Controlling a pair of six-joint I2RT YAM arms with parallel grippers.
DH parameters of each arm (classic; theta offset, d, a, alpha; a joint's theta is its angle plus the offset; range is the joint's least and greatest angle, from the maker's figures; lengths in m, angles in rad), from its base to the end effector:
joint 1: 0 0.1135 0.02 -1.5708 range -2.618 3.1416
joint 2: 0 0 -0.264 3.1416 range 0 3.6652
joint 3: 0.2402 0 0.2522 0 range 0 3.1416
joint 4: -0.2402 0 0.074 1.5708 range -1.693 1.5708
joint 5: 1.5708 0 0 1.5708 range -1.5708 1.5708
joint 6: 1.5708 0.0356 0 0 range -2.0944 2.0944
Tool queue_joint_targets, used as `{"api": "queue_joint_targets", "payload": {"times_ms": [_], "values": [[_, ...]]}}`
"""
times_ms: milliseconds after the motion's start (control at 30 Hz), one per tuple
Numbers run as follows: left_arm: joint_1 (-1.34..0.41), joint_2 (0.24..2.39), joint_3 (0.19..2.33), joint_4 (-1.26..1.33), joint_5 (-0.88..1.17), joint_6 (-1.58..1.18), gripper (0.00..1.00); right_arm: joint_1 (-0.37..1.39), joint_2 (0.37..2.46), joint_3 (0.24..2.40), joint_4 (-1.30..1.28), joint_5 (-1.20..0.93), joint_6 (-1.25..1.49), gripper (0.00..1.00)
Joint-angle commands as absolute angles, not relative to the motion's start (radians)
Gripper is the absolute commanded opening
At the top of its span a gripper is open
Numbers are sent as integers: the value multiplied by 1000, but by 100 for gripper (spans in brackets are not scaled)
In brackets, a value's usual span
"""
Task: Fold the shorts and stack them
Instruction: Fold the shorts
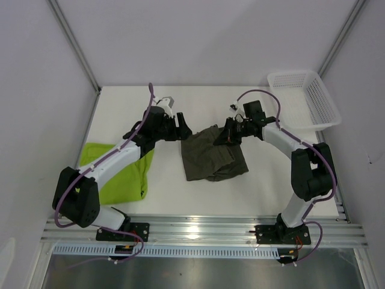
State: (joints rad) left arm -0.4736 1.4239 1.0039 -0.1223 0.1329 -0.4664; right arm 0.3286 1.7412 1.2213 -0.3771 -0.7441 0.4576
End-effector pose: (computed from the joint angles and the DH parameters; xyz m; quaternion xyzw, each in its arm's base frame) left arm 0.2854 -0.1516 0.2732 0.0358 0.8686 -0.2738 0.4114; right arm 0.3421 0.1421 0.2258 -0.0632 0.8851 0.4349 0.1530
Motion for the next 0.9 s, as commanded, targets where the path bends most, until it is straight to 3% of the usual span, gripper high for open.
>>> {"api": "queue_joint_targets", "payload": {"times_ms": [0,333,567,633,667,767,867], "values": [[-498,1394,1055,-130,114,-433,77,311,1700,1267,-413,-765,407,4],[-541,1431,1062,-123,100,-413,77,255,1825,1272,-420,-551,313,10],[-574,1456,1061,-112,97,-397,78,262,1937,1324,-428,-391,284,19],[-581,1466,1066,-110,94,-393,78,267,1966,1364,-449,-322,272,32],[-589,1470,1071,-112,91,-390,78,270,1970,1371,-452,-299,268,49],[-594,1474,1075,-110,87,-384,78,291,1953,1413,-488,-198,255,71],[-595,1499,1098,-109,92,-371,79,305,1895,1434,-521,-115,261,82]]}}
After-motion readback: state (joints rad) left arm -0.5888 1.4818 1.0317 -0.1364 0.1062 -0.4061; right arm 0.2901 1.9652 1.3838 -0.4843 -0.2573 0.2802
